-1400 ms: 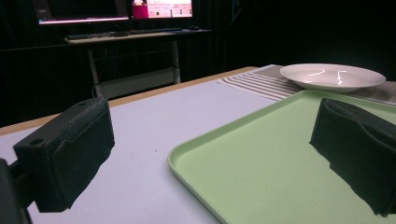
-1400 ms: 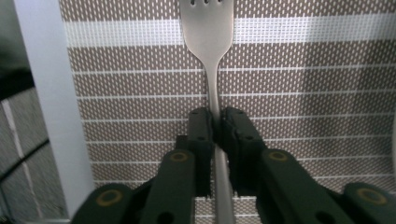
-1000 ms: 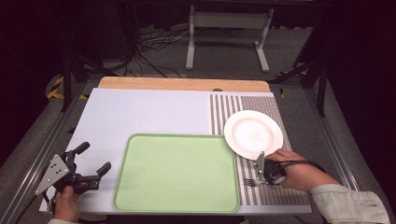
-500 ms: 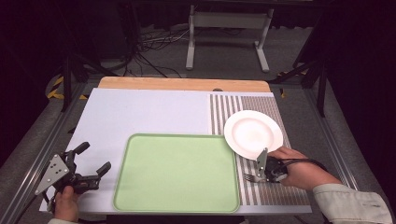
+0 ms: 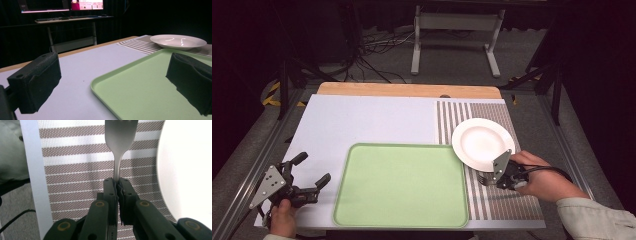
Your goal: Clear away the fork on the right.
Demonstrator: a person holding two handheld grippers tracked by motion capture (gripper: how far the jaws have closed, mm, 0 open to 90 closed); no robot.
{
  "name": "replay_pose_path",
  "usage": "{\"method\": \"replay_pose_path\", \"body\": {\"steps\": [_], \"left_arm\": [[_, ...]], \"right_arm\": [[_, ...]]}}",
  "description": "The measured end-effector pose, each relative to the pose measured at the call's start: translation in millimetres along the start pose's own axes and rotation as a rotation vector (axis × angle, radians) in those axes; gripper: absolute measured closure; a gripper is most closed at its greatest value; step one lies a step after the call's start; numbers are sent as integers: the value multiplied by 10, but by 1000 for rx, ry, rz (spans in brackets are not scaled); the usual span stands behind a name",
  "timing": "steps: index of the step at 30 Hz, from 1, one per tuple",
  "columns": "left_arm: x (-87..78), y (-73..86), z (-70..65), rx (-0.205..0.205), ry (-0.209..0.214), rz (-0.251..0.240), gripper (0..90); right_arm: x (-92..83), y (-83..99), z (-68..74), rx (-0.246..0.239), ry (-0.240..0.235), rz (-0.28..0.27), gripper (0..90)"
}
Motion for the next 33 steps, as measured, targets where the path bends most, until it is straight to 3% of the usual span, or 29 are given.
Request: {"method": "replay_pose_path", "body": {"steps": [6,16,25,33], "left_arm": [[-3,-1,1,-2,-2,-2,4],[-3,-2,-1,-4,-3,-5,4],[-5,-4,-1,2,-1,-4,4],[-9,-8,0,2,-1,-5,4]], "right_arm": [[-118,-15,-6,25,19,-73,860],[-289,-42,-3,76,72,-255,860],[-396,-89,-2,109,109,-348,860],[-476,-166,16,172,135,-445,860]]}}
Point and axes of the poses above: each handheld gripper's, and its own axes: x roughly forward along the jaws, y roughly out of its underside, z roughly to its left, the point moved 1 cm from there along x, roughly forward along the jaws, and after that the axes turned 1 degree about x, right-handed, at the moved point
